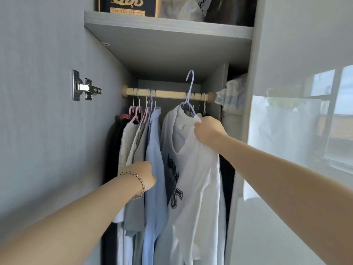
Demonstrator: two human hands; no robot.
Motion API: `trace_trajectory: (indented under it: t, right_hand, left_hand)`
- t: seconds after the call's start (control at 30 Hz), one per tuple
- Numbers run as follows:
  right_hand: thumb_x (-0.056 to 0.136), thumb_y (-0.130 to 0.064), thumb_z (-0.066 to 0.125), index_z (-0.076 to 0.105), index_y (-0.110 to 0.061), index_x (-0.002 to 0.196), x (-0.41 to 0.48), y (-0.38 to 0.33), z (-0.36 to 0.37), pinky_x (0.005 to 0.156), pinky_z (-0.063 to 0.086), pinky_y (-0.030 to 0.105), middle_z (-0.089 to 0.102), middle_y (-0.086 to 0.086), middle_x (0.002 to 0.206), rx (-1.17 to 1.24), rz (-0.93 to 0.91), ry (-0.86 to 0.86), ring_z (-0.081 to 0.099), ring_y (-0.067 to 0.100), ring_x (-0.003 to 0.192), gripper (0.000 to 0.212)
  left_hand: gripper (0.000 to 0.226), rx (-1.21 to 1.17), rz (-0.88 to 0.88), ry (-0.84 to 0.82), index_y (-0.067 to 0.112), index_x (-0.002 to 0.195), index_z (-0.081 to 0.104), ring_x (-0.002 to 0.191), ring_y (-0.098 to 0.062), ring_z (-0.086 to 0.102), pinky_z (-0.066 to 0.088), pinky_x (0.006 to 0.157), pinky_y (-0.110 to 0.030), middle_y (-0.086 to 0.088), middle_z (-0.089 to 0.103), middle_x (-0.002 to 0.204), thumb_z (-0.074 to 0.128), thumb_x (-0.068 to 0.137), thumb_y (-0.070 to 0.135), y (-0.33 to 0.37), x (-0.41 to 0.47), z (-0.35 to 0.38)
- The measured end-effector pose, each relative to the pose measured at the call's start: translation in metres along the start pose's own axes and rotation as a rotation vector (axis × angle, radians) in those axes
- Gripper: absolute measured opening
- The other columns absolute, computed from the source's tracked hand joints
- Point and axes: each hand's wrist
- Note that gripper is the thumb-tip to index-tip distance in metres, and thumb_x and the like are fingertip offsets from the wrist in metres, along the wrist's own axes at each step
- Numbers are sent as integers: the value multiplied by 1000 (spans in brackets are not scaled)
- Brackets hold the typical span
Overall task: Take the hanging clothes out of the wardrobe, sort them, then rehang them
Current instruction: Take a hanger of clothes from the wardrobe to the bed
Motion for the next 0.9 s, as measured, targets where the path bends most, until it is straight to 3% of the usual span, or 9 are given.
trace_trajectory:
  t: [0.1, 0.2, 0.3, 0.37, 0.47, 0.53, 0.67, 0.73, 0.9]
  right_hand:
    - [95, -6, 34, 51, -5, 107, -38, 23, -27, 74, 37, 30, 50, 16, 110, 40, 20, -22, 48, 28, 92, 21]
    - [95, -5, 35, 54, -8, 106, -73, 54, -51, 77, 43, 29, 52, 11, 105, 1, 76, -41, 53, 30, 97, 23]
    - [96, -15, 33, 47, -12, 78, -110, 95, -70, 57, 37, 24, 49, 3, 83, -51, 102, -78, 49, 21, 71, 23]
    - [97, -23, 34, 38, -18, 65, -138, 125, -80, 49, 30, 23, 44, -1, 70, -55, 142, -79, 46, 23, 68, 32]
    - [97, -31, 37, 38, -21, 62, -192, 159, -99, 49, 30, 23, 43, -4, 64, -72, 195, -33, 48, 24, 71, 36]
    - [97, -30, 38, 39, -21, 60, -234, 179, -112, 53, 34, 25, 42, -5, 63, -103, 241, -12, 47, 24, 70, 38]
    - [93, -40, 44, 41, -20, 56, -322, 220, -144, 50, 30, 25, 43, -5, 57, -154, 412, 115, 44, 20, 55, 43]
    - [91, -41, 45, 39, -17, 55, -372, 236, -161, 49, 27, 25, 41, -4, 54, -181, 517, 190, 40, 19, 51, 44]
    - [91, -52, 45, 28, -14, 55, -504, 265, -204, 51, 27, 27, 36, -3, 54, -265, 740, 413, 32, 20, 52, 54]
  left_hand:
    - [29, 18, 1, -2, 16, 63, 36, 66, -19, 53, 41, 61, -23, 1, 50, 67, 38, 92, 19, 13, -35, 8]
    - [25, -6, 15, -39, 13, 69, 45, 73, -25, 60, 48, 71, -27, -3, 61, 76, 38, 92, 20, 33, -71, 19]
    - [22, 4, 73, -83, 8, 81, 54, 84, -27, 64, 49, 80, -30, -5, 60, 83, 40, 91, 21, 56, -103, 33]
    - [20, -25, 124, -123, 8, 89, 57, 91, -28, 66, 51, 81, -30, -6, 59, 83, 42, 91, 22, 73, -120, 48]
    - [19, -71, 219, -172, 12, 79, 54, 85, -26, 68, 51, 73, -27, -8, 68, 86, 42, 90, 21, 102, -144, 72]
    - [21, -114, 289, -208, 9, 86, 57, 82, -26, 67, 50, 71, -27, -10, 69, 92, 42, 91, 21, 123, -160, 90]
    - [20, -98, 492, -329, 8, 92, 56, 88, -23, 67, 54, 84, -33, -8, 67, 95, 40, 92, 21, 168, -201, 131]
    - [18, -68, 616, -379, 12, 82, 52, 89, -23, 67, 54, 86, -36, -7, 67, 94, 39, 92, 20, 191, -235, 149]
    - [17, -78, 885, -478, 15, 79, 56, 84, -25, 67, 48, 72, -28, -5, 69, 84, 42, 87, 18, 246, -342, 185]
Point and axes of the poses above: each hand's wrist, its own x-axis towards the middle knuckle, its own z-axis out of the palm, y = z × x
